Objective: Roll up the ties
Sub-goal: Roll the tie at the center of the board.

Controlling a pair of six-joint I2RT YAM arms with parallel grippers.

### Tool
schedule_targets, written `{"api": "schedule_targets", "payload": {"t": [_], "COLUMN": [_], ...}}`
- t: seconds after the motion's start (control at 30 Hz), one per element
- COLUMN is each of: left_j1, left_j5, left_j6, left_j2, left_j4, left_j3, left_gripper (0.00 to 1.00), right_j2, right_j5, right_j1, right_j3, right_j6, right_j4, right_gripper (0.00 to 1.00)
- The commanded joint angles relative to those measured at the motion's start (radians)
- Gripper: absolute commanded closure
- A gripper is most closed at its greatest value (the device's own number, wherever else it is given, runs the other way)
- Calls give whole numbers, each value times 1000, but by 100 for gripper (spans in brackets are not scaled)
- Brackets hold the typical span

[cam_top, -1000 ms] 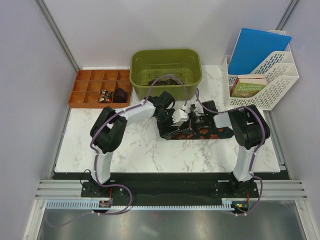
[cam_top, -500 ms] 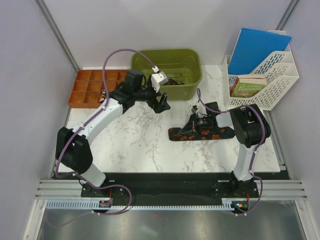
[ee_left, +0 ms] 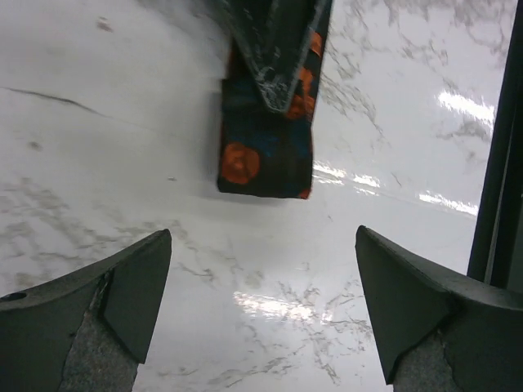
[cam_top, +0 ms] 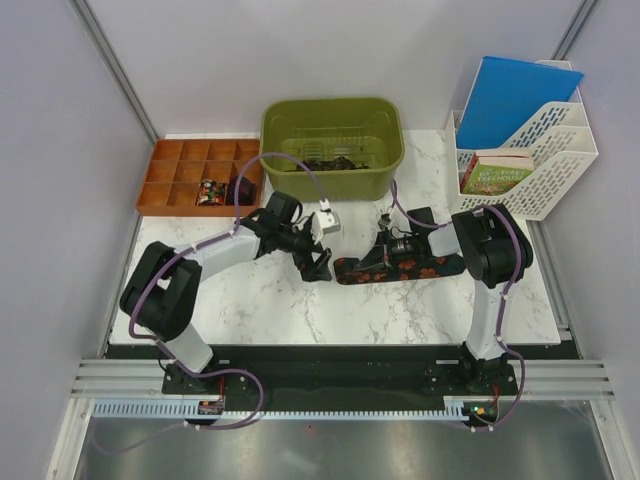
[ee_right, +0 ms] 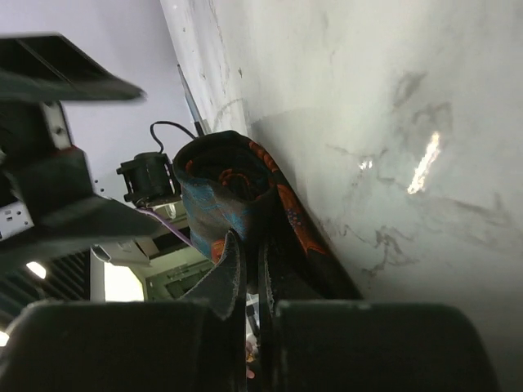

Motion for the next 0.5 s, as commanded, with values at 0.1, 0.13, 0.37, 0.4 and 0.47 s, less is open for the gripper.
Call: {"api": "schedule_targets", "payload": {"t": [0.1, 0.13, 0.37, 0.4, 0.47], "left_j1": [-127, -135, -211, -216, -231], "left_j5": [-110, -120, -287, -305, -328], "left_j6": [46, 36, 41, 48, 53], "left_j2": [1, 8, 105, 126, 148], "left_j4": [159, 172, 186, 186, 181], "left_j3": [-70, -70, -12, 3, 22], "left_gripper": [3, 4, 8, 9, 13], "right_j2": [51, 51, 37, 35, 32], "right_j5": [177, 177, 171, 169, 166], "right_j1": [23, 23, 21, 23, 23], "right_j3": [-46, -48, -51, -51, -48], "right_j6": [-148, -150, -154, -153, -143], "right_j4": [-62, -59, -56, -56, -57], "right_gripper": [100, 100, 100, 100, 100]}}
